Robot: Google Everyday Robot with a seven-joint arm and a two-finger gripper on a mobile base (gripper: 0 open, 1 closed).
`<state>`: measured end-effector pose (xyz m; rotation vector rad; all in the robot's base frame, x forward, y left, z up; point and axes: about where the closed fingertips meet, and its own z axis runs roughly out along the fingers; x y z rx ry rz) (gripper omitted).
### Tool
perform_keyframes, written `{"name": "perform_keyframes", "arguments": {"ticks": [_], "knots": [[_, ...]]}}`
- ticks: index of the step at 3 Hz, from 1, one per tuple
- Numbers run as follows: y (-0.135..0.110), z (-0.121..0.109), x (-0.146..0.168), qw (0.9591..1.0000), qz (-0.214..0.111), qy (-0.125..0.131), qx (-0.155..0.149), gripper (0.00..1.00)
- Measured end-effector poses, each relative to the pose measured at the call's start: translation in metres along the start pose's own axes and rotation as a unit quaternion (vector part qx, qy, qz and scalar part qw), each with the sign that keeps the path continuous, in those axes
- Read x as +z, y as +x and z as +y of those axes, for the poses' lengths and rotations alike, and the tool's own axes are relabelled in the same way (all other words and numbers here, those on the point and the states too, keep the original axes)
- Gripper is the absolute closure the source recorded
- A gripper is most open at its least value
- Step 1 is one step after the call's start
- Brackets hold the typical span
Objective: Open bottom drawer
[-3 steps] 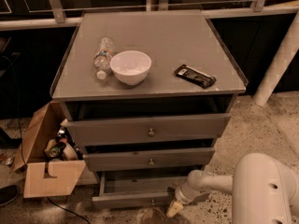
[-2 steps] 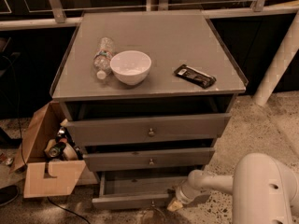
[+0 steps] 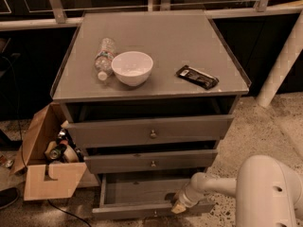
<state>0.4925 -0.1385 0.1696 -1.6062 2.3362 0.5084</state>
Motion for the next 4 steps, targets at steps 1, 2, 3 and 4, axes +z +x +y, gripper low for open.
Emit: {"name": "perform_keyframes", "arguments": {"ticks": [1,2,3,4], "knots": [[0.002,0.001,-0.002,1.0,0.0,0.0,0.0,1.0],[0.014,-0.004,-0.013,0.9998,0.004,0.014,0.01,1.0],[0.017,0.003,-0.015,0.9997,0.005,0.016,0.016,1.0],[0.019,0.014,-0.018,0.9995,0.007,0.019,0.025,1.0]]}}
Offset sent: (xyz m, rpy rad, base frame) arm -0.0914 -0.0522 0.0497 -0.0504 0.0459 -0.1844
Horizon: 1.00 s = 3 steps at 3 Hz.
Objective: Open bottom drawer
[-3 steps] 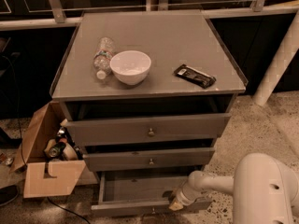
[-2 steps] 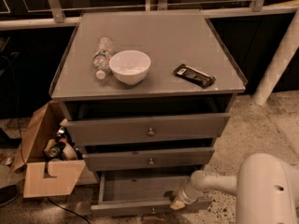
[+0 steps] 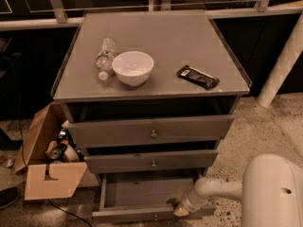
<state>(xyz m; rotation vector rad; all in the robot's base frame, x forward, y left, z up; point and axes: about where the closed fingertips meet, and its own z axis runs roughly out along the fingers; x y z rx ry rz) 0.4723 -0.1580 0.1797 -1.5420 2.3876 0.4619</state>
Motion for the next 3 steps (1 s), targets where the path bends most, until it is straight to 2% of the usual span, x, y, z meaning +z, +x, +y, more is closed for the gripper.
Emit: {"name": "perform_keyframes", "arguments": {"ticks": [2,3], "knots": [[0.002,0.006,0.003,0.9999,0.011,-0.007,0.0,1.0],[0.014,0.019,0.003,0.9993,0.03,-0.02,0.006,1.0]]}}
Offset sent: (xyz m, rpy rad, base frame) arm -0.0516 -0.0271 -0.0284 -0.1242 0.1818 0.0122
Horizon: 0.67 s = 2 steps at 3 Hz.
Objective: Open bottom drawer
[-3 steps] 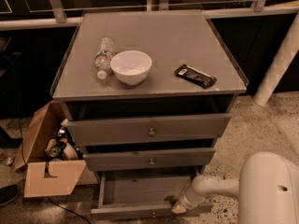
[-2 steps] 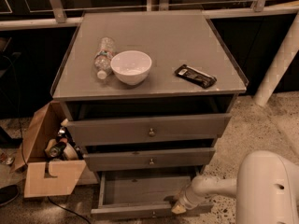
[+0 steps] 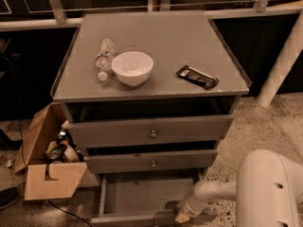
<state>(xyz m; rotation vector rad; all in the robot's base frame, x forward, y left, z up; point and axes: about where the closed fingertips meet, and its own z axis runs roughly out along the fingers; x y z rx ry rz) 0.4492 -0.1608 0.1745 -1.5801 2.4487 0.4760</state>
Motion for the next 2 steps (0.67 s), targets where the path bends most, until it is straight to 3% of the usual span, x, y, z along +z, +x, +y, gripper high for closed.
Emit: {"name": "perform_keyframes", "arguments": {"ticks": [2], "knots": [[0.0169,0.0117,-0.0069,0.9998,0.014,0.003,0.013,1.0]]}}
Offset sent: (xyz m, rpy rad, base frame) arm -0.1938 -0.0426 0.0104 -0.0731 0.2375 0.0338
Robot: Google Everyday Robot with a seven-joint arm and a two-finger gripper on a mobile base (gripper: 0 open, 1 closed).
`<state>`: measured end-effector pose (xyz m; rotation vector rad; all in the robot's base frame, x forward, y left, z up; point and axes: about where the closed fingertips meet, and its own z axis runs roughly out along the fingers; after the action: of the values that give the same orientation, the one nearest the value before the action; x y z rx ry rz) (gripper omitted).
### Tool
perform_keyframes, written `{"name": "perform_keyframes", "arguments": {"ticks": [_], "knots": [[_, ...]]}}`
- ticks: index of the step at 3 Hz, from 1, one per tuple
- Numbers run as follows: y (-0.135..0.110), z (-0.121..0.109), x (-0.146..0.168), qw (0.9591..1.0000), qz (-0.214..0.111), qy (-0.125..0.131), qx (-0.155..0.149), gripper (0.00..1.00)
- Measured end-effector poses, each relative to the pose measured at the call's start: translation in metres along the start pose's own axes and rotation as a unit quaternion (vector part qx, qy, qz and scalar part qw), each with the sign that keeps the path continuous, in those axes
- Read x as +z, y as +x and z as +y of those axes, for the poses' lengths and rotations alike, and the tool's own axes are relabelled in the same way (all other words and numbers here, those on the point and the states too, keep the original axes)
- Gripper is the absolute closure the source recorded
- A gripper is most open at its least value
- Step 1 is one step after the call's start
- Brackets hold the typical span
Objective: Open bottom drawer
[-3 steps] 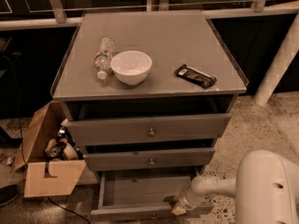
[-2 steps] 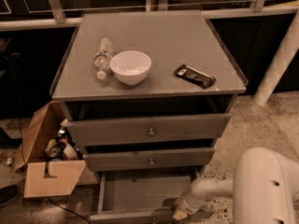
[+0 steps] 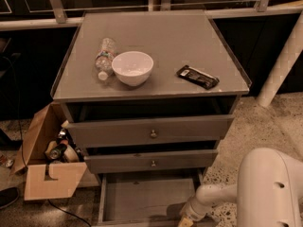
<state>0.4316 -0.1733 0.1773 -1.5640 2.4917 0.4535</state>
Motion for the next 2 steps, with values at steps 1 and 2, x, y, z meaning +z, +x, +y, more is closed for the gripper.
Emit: {"name": "perform_keyframes", "arguments": {"ticks": [1,2], "knots": [[0.0,0.0,0.0,1.0,0.0,0.0,0.0,1.0],[-0.013,-0.017,0.005,1.0,0.0,-0.008,-0.003,1.0]]}}
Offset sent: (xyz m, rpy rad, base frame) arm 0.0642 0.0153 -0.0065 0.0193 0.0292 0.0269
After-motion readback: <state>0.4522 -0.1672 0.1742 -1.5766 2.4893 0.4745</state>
